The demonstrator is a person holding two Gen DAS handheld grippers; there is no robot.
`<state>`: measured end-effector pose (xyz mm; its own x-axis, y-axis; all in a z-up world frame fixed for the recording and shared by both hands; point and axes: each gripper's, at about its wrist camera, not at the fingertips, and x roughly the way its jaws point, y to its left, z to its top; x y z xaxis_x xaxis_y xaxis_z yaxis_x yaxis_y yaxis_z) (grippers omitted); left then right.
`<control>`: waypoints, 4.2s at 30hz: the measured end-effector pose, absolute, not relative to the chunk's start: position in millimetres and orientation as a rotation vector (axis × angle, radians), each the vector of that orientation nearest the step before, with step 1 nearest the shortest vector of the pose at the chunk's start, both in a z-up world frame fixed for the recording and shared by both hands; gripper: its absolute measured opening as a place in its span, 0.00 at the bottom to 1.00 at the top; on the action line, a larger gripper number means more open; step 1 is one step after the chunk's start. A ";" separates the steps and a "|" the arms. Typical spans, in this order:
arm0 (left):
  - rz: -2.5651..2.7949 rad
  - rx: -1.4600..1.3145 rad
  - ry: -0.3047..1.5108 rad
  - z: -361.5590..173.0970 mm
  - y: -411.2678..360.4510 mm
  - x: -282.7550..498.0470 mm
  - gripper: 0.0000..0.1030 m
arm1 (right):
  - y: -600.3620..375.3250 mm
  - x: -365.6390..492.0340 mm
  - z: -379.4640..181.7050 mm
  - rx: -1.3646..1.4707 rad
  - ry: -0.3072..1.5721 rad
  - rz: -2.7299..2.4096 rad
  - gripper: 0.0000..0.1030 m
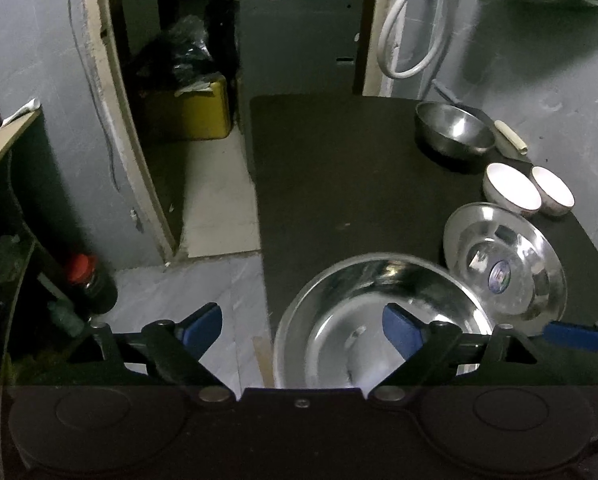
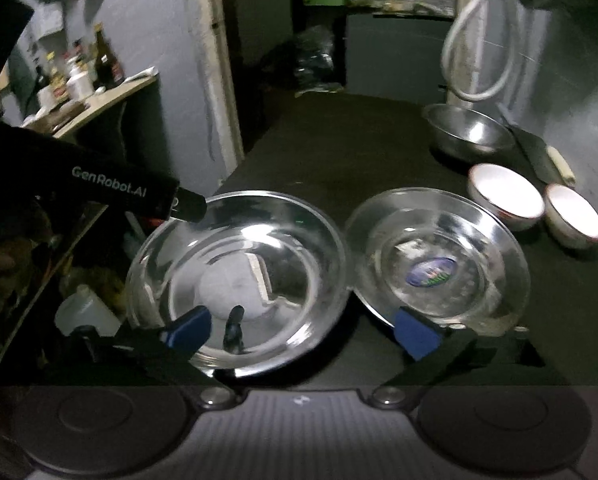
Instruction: Organize plates and bowls
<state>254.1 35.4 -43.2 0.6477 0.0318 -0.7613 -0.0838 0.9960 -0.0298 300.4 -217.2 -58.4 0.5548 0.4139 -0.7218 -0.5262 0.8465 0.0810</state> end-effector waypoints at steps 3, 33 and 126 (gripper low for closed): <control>0.042 -0.038 0.845 -41.8 21.8 268.2 0.95 | -234.3 303.7 -60.7 -0.110 0.817 0.496 1.00; -0.218 0.204 0.943 -85.6 -92.4 386.2 0.97 | -306.1 366.1 -90.3 0.006 0.813 0.200 1.00; -0.287 0.096 0.887 -51.1 -106.1 240.5 0.31 | -336.6 283.1 -58.3 -0.142 0.718 0.293 0.42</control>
